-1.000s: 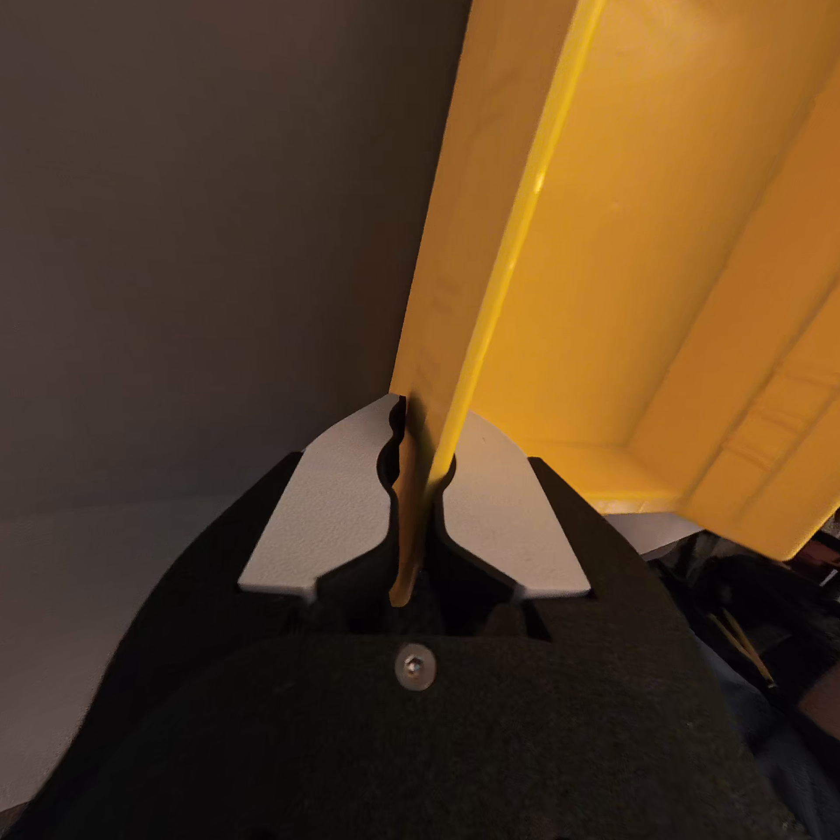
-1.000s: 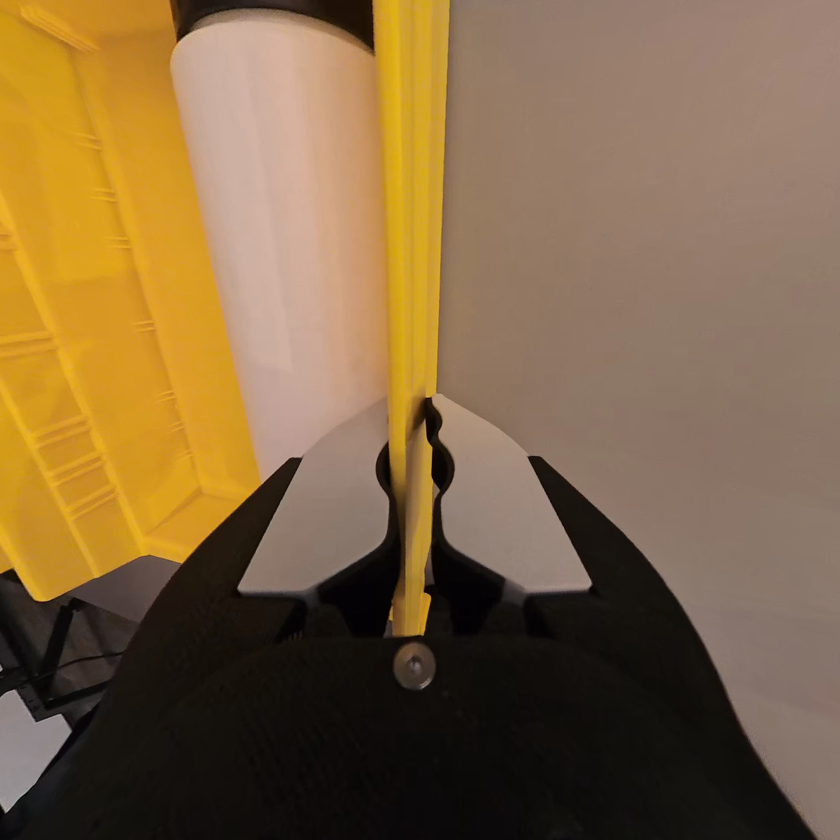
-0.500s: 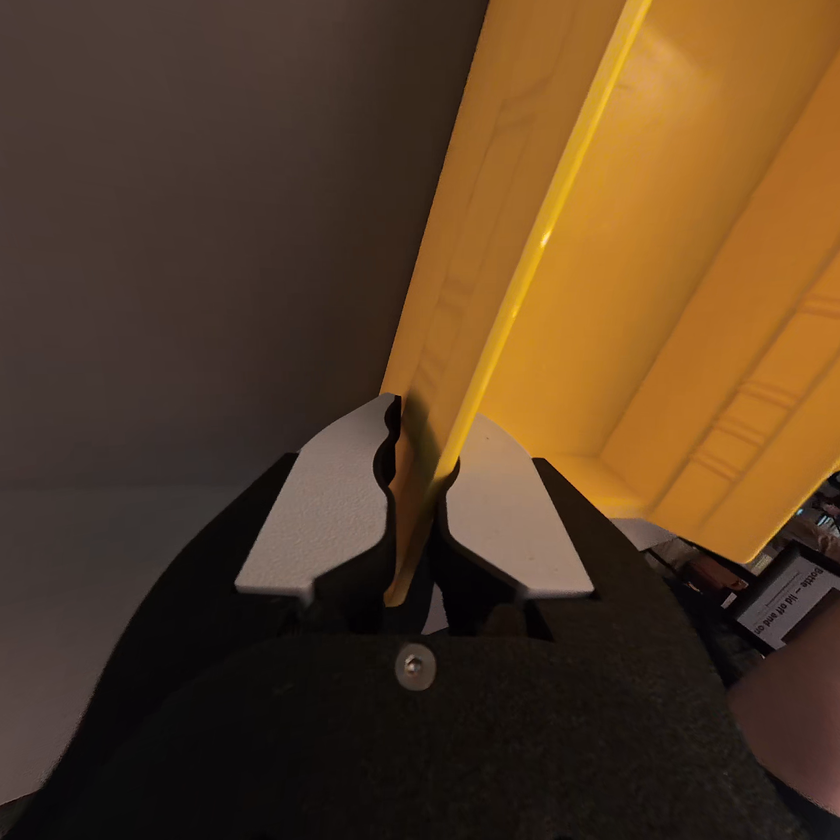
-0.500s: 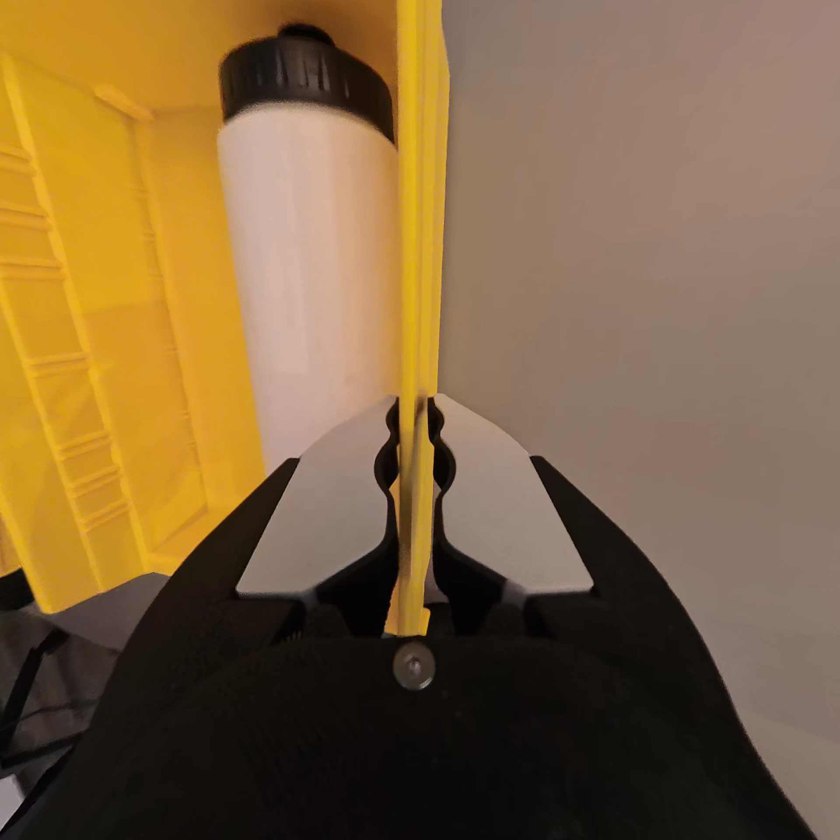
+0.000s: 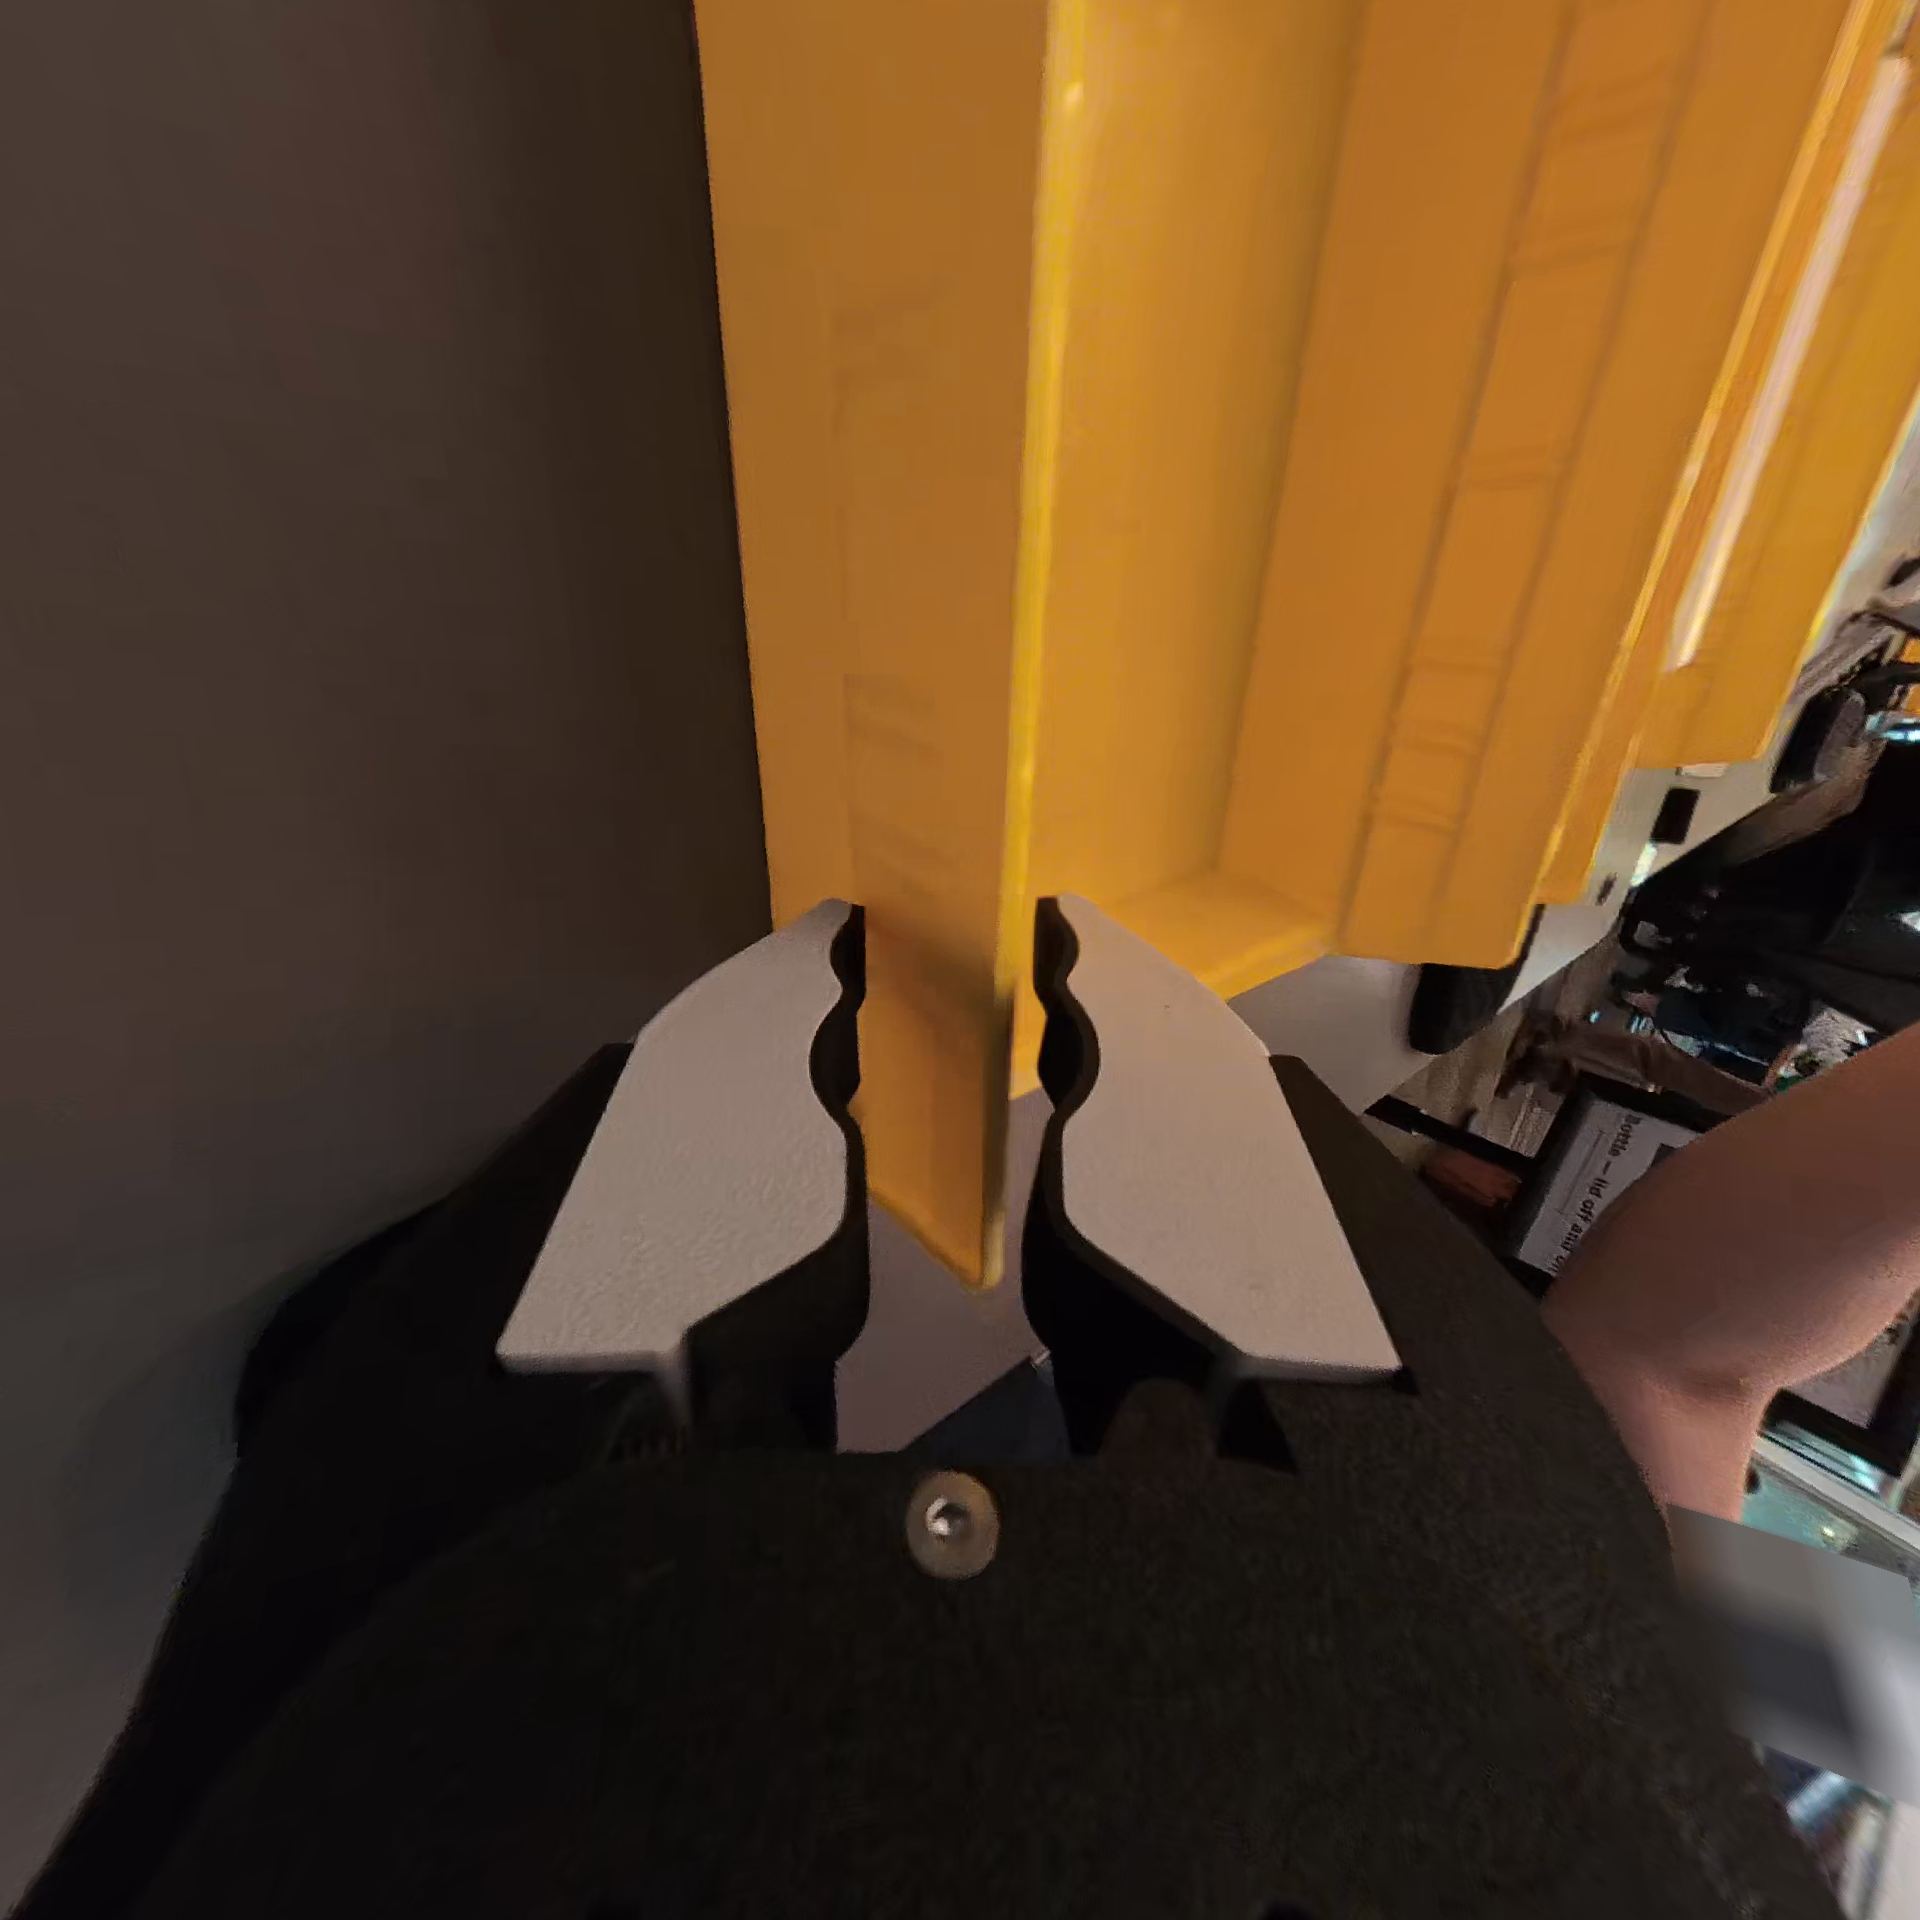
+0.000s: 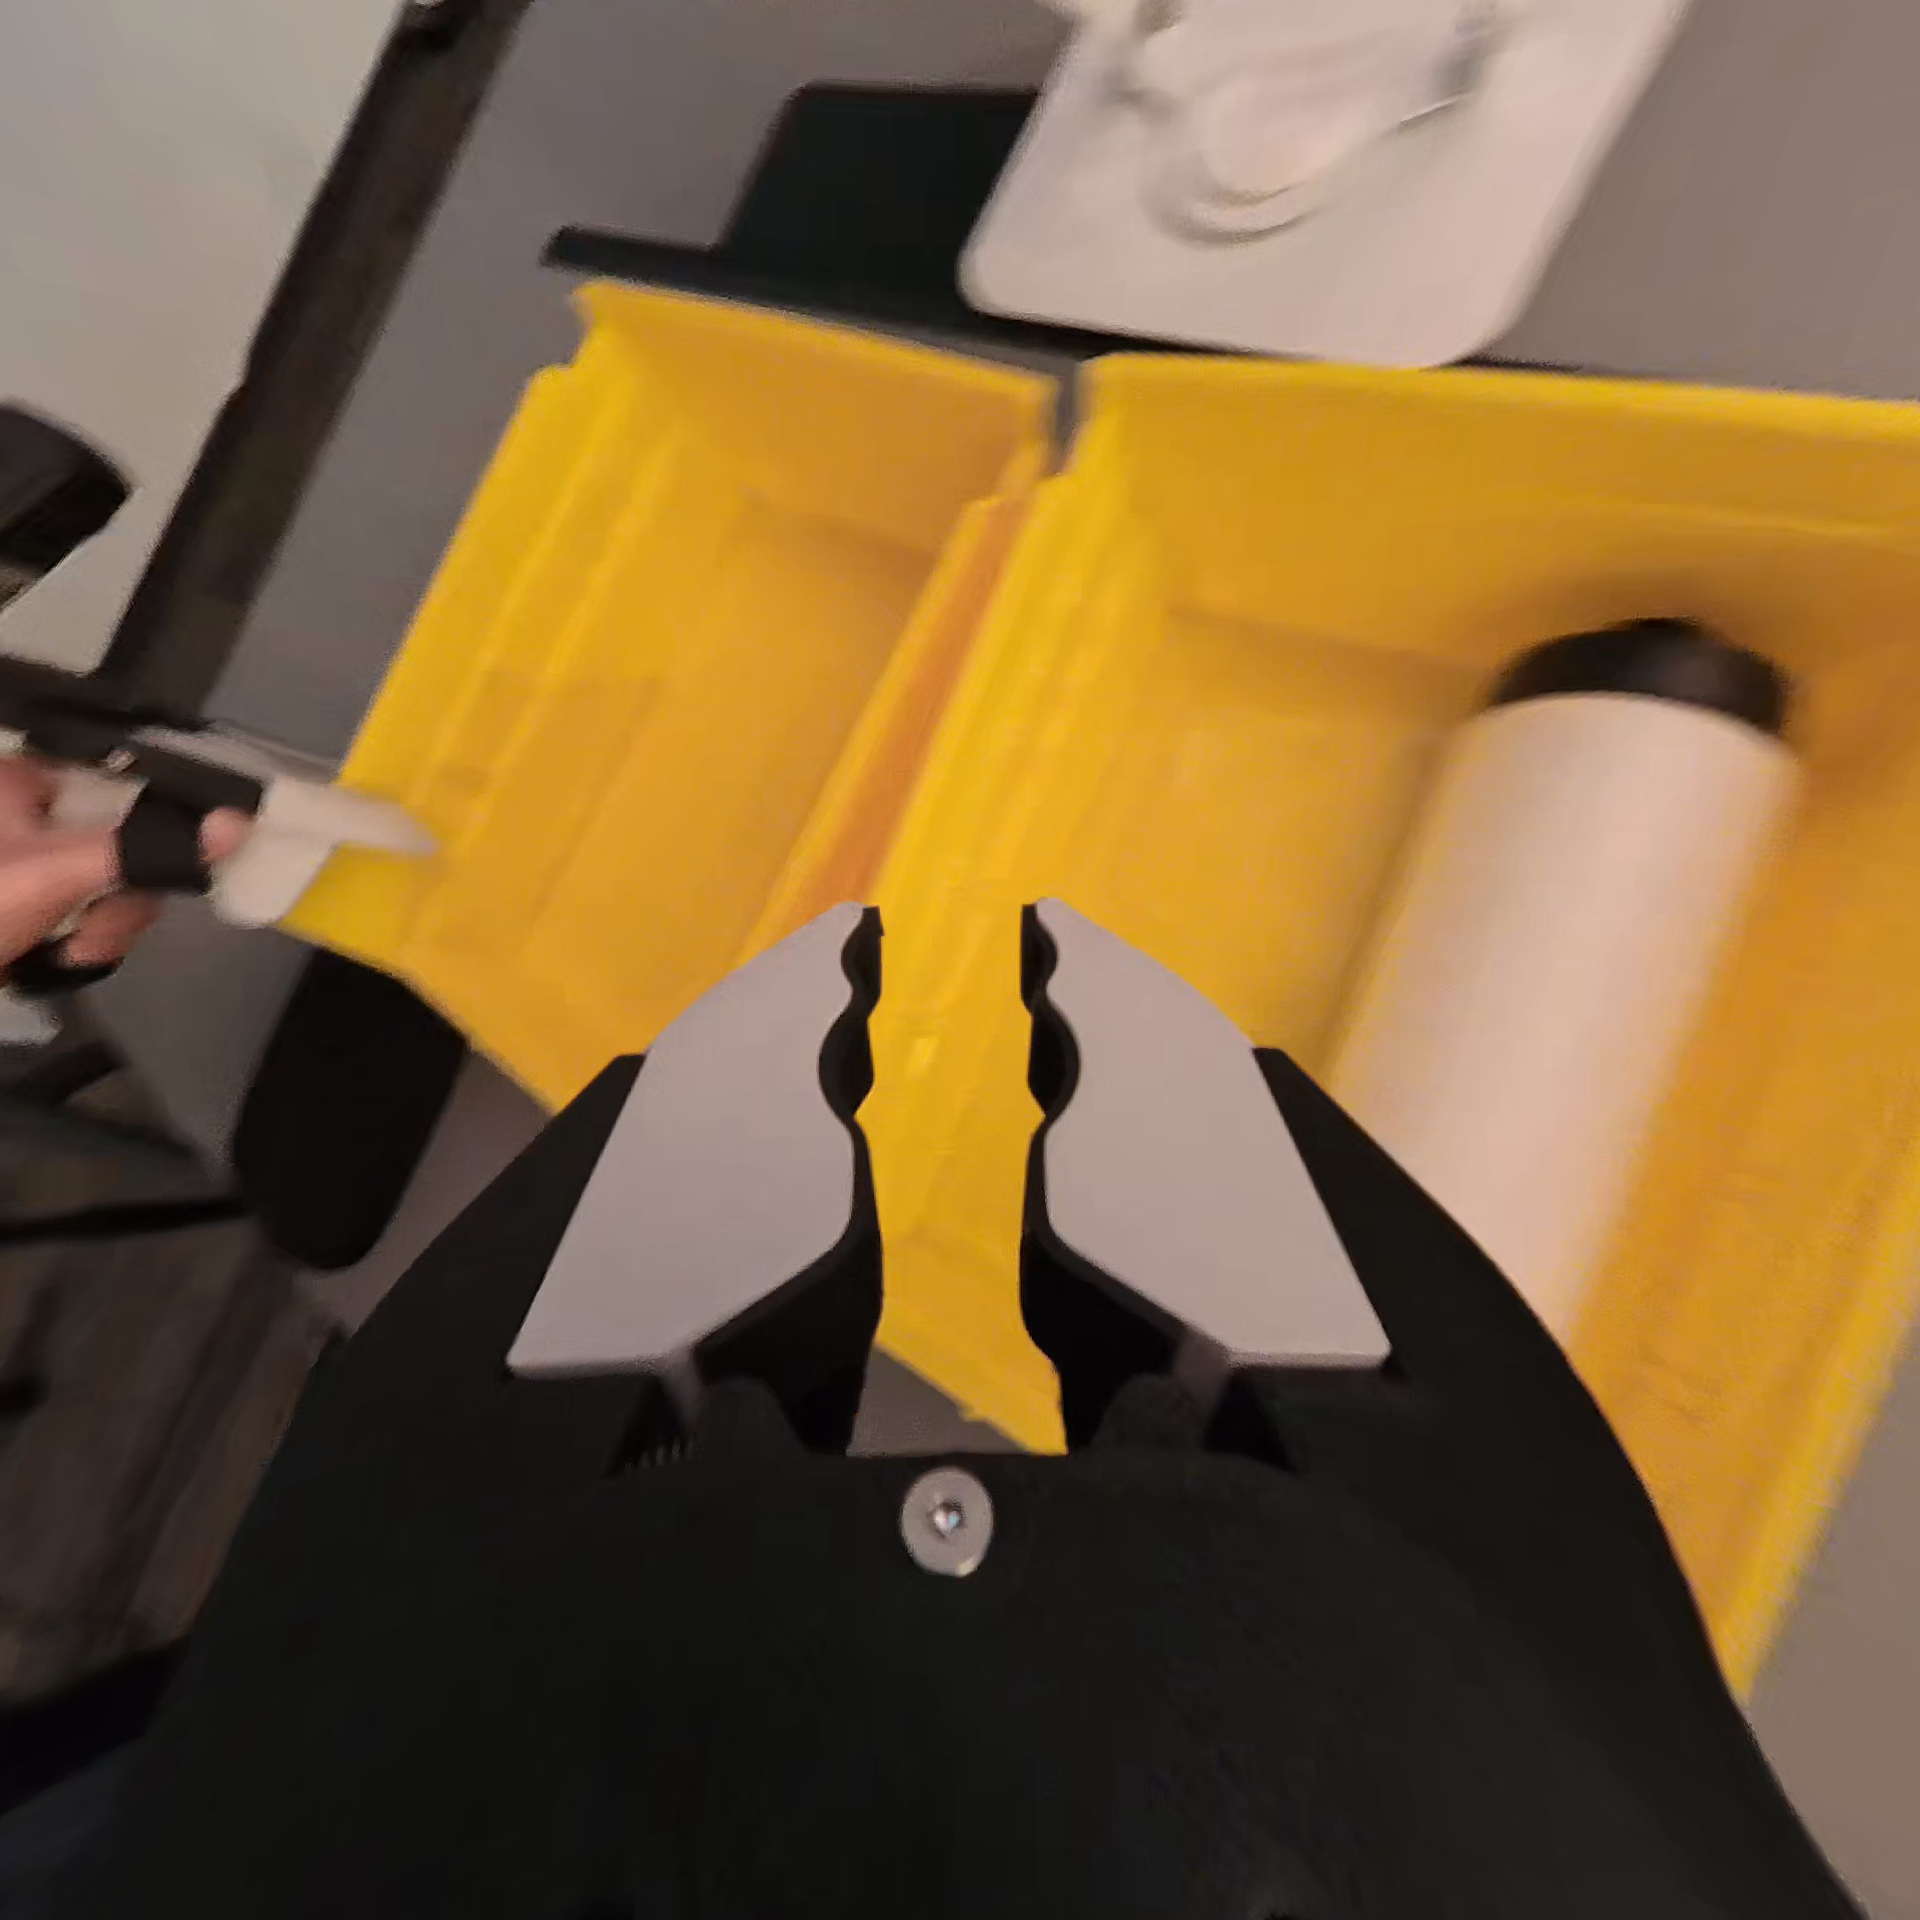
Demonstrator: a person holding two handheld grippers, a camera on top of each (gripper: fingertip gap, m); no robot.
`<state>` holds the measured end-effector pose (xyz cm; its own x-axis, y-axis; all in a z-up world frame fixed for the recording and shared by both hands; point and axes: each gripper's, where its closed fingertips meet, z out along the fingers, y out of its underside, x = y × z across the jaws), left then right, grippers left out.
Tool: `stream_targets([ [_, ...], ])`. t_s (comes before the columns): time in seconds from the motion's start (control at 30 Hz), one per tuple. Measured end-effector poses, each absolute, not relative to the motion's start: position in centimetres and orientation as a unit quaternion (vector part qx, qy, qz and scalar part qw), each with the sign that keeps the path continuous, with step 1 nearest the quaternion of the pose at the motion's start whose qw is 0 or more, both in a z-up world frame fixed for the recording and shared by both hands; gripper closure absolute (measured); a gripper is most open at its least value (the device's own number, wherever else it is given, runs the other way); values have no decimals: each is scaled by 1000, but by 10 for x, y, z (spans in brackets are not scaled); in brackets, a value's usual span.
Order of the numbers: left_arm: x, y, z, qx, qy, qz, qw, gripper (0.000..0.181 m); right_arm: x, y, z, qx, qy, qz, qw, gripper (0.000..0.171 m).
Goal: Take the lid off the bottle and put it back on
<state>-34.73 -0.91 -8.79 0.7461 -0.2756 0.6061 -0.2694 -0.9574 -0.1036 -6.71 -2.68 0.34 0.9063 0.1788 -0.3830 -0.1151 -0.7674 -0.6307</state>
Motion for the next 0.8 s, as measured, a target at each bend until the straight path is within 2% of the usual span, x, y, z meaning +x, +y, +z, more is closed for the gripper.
stream_targets([
  [0.13, -350, -9, -67, -929, 166, -327, 41, 150, -135, -37, -9, -926, -76, 229, 291, 141],
  [0.27, -354, -10, -50, -927, 188, -315, 85, 149, -160, -34, -33, -946, -85, 205, 236, 139],
  [0.43, -357, -12, -31, -919, 211, -306, 134, 147, -155, -26, -62, -971, -67, 131, 190, 139],
  [0.57, -349, -18, -14, -903, 238, -311, 175, 147, -163, -22, -75, -978, -53, 125, 160, 139],
  [0.8, -336, -40, 9, -874, 283, -317, 235, 147, -158, 3, -83, -988, -56, 18, 143, 138],
])
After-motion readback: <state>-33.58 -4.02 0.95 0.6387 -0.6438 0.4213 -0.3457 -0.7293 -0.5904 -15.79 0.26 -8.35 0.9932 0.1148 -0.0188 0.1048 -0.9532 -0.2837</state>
